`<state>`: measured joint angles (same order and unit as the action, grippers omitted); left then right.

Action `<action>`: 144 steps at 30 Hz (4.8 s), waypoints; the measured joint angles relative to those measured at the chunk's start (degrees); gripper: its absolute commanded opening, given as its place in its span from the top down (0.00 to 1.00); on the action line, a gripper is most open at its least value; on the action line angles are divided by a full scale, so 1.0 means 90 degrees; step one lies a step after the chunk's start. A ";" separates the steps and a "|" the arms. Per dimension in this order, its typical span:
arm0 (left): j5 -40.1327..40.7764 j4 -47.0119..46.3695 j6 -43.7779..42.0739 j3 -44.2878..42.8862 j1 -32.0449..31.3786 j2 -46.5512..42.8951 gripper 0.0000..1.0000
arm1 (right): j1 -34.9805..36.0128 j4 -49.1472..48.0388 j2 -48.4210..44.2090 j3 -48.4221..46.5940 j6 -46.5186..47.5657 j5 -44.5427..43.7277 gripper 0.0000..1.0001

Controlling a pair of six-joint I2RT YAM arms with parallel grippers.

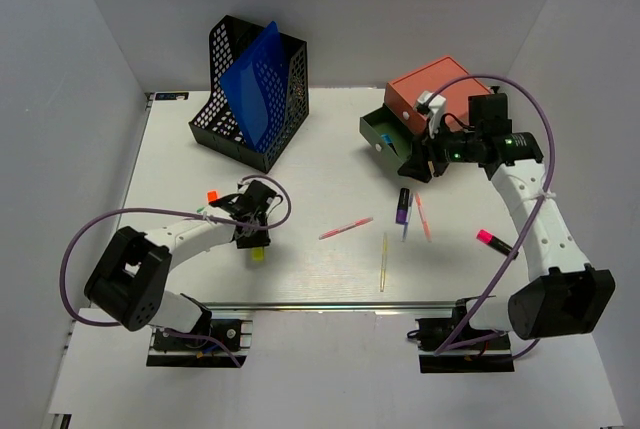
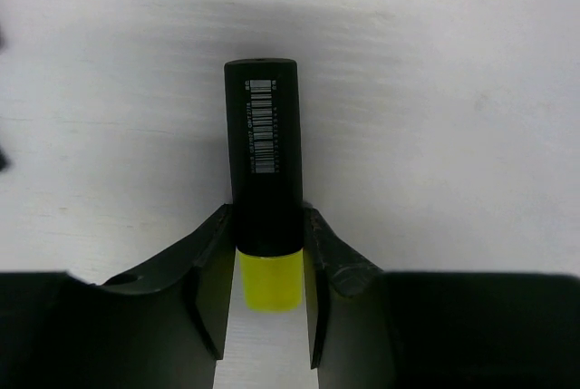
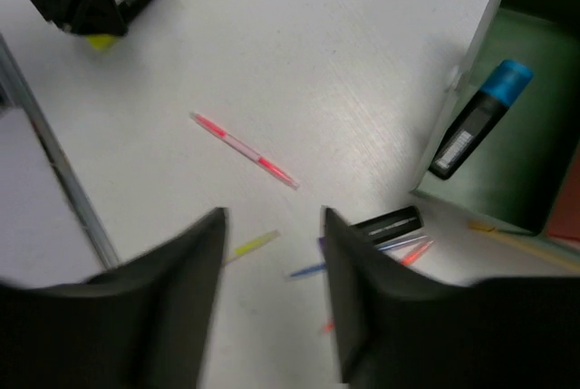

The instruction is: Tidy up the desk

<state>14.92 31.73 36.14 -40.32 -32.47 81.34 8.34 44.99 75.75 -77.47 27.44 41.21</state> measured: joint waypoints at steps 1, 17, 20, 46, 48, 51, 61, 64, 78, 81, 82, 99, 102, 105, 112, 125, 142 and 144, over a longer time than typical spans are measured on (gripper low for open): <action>-0.0131 0.0024 -0.0095 -0.0034 -0.0005 0.0000 0.99 | -0.0019 -0.0007 -0.0046 0.0053 -0.0029 0.0012 0.33; -0.3908 -0.2436 -0.0313 -0.2645 -0.0160 0.0619 1.00 | -0.0597 -0.1042 -0.1875 0.1105 -0.1382 -0.1042 1.00; -0.4158 -0.3305 0.0299 -0.3534 -0.0163 0.1455 1.00 | -0.0716 -0.1175 -0.1999 0.1243 -0.1632 -0.1304 1.00; -0.4107 -0.5957 0.3798 -0.6373 -0.0636 0.5185 0.33 | -0.1282 -0.1219 -0.2545 0.1523 -0.2193 -0.2229 1.00; -0.4104 -0.5957 0.3810 -0.6373 -0.0634 0.5185 0.33 | -0.1302 -0.1214 -0.2550 0.1554 -0.2195 -0.2229 1.00; -0.4099 -0.5960 0.3827 -0.6373 -0.0619 0.5185 0.33 | -0.1307 -0.1197 -0.2550 0.1591 -0.2195 -0.2229 1.00; -0.4452 -0.6205 0.3820 -0.6227 -0.0595 0.4983 0.70 | -0.1377 -0.0760 -0.2528 0.1571 -0.1826 -0.2217 0.38; -0.4702 -0.6176 0.3546 -0.5659 -0.0583 0.4359 0.69 | -0.1435 -0.0240 -0.2295 0.1447 -0.1367 -0.2302 0.31; -0.4554 -0.3973 0.1098 -0.2098 -0.0423 -0.0588 0.30 | -0.1843 0.1855 -0.1418 0.2021 0.1843 -0.3740 0.11; -0.4252 -0.3432 0.0857 -0.1532 -0.0403 -0.1037 0.26 | -0.1933 0.1836 -0.1178 0.2368 0.2399 -0.4097 0.11; -0.4192 -0.3252 0.0797 -0.1404 -0.0403 -0.1132 0.26 | -0.1965 0.1814 -0.1090 0.2477 0.2555 -0.4214 0.12; -0.3633 -0.0916 0.0058 -0.1307 -0.0386 -0.1676 0.26 | -0.2732 0.0442 0.1188 0.2885 0.3684 -0.4920 0.26; -0.3575 -0.0828 0.0058 -0.1309 -0.0386 -0.1707 0.26 | -0.2871 0.0381 0.1503 0.2623 0.3801 -0.4911 0.26; -0.3531 -0.0809 0.0109 -0.1297 -0.0386 -0.1800 0.26 | -0.2958 0.0206 0.1717 0.2446 0.3891 -0.4915 0.26; -0.3434 -0.0886 0.0352 -0.0974 -0.0386 -0.2239 0.26 | -0.3016 -0.0029 0.2103 0.2419 0.4053 -0.4906 0.32; -0.2965 -0.0731 0.0590 -0.0816 -0.0386 -0.2470 0.26 | -0.2999 -0.0461 0.1746 0.3167 0.4294 -0.5503 0.87; -0.1090 0.0284 0.0563 -0.0729 -0.0386 -0.3011 0.25 | -0.1566 0.2463 0.0243 0.0311 0.4874 -0.1632 1.00; -0.0869 0.0352 0.0571 -0.0726 -0.0386 -0.3031 0.25 | -0.1100 0.2735 0.0204 -0.0253 0.4726 -0.1154 1.00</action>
<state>7.09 34.89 41.28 -46.85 -35.94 54.06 -1.56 69.60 77.58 -79.75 69.97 30.83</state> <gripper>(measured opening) 0.747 0.374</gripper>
